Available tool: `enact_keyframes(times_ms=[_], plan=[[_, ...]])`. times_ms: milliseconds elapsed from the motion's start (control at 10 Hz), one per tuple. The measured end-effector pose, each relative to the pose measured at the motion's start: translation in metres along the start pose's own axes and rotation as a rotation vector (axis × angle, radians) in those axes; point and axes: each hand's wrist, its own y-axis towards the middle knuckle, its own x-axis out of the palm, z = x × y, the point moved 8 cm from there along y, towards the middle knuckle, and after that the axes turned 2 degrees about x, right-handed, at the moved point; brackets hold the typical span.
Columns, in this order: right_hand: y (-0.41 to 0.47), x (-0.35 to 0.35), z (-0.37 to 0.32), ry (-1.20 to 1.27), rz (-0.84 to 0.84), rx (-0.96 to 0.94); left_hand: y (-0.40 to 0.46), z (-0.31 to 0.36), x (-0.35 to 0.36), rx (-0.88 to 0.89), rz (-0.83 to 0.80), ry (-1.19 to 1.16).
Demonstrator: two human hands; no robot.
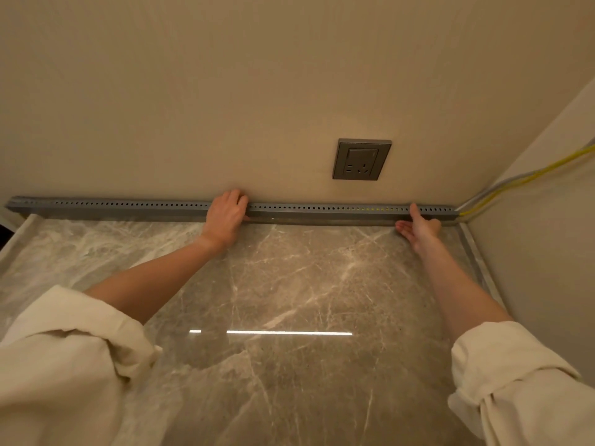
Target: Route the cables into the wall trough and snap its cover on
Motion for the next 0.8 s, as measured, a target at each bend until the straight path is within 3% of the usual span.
enact_keyframes(times_ms=[100, 600, 800], plan=[[-0.002, 0.0, 0.003, -0.106, 0.059, 0.013, -0.001, -0.007, -0.006, -0.101, 0.034, -0.074], [-0.021, 0.012, 0.015, -0.056, 0.048, 0.012, -0.014, -0.002, -0.001, -0.041, 0.107, -0.066], [-0.033, 0.01, 0.021, -0.194, 0.154, -0.034, -0.023, -0.004, -0.009, -0.06, 0.146, -0.125]])
